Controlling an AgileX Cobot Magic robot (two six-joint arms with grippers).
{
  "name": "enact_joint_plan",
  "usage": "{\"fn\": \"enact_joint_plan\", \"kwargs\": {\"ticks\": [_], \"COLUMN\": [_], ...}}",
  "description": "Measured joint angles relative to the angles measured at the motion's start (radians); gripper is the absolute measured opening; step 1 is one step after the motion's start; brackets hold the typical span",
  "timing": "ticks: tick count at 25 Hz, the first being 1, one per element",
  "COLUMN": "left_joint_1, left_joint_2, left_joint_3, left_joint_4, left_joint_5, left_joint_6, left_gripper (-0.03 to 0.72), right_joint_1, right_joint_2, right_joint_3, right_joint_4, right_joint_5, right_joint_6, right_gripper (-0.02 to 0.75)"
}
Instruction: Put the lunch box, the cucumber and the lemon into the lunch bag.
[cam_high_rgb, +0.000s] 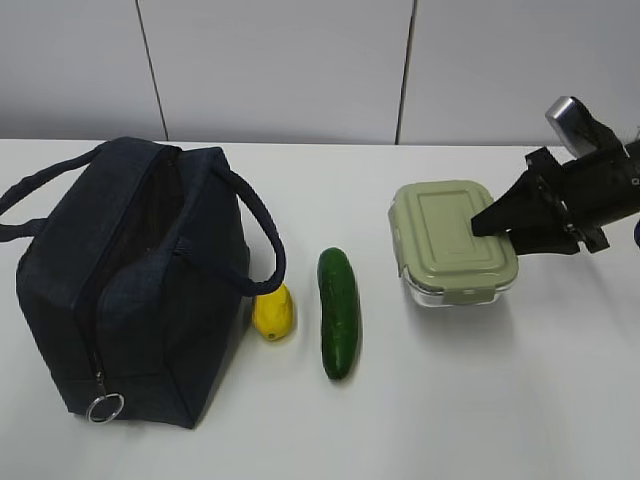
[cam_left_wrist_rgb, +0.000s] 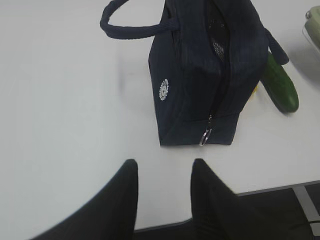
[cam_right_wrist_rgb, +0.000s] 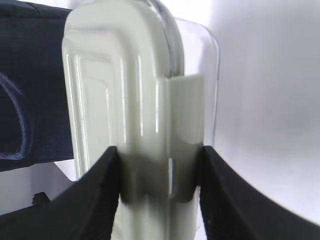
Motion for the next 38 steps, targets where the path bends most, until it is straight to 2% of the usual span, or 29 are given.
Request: {"fn": "enact_joint_plan", "kwargs": {"ticks": [9,16,22,30,34,38], "left_joint_1": [0.000,0.000,0.000,0.000,0.000,0.000], "left_joint_2": [0.164,0.292,0.444,0.665,0.802,0.951], "left_joint_3": [-0.039,-0.052,-0.067,-0.197,-0.274,-0.366], "left_joint_4": [-0.069,-0.136,-0.191,-0.202,-0.206,-0.214], "left_joint_5": [-0.075,-0.130,-0.178,-0.218,-0.214,-0.176], "left_joint_6": [0.000,0.000,0.050,0.163,0.204,0.215], "left_gripper": [0.239,0.239,0.239,0.275,0.282,0.351], "right_joint_1": [0.084,0.101,0.110,0.118,0.152,0.212], "right_joint_2": [-0.074,-0.125,-0.176,-0.218,-0.226,-0.226], "right_joint_3": [0.000,0.002,0.002,0.002,0.002,-0.016], "right_joint_4": [0.004,0.084,0.143,0.230,0.264,0.285], "right_joint_5": [0.019,0.020,0.021,0.029,0.029,0.029], "right_joint_6": [0.030,0.038,0.044,0.044,0.044,0.044], "right_gripper": [0.347,0.347,0.347,0.347,0.347,0.347]}}
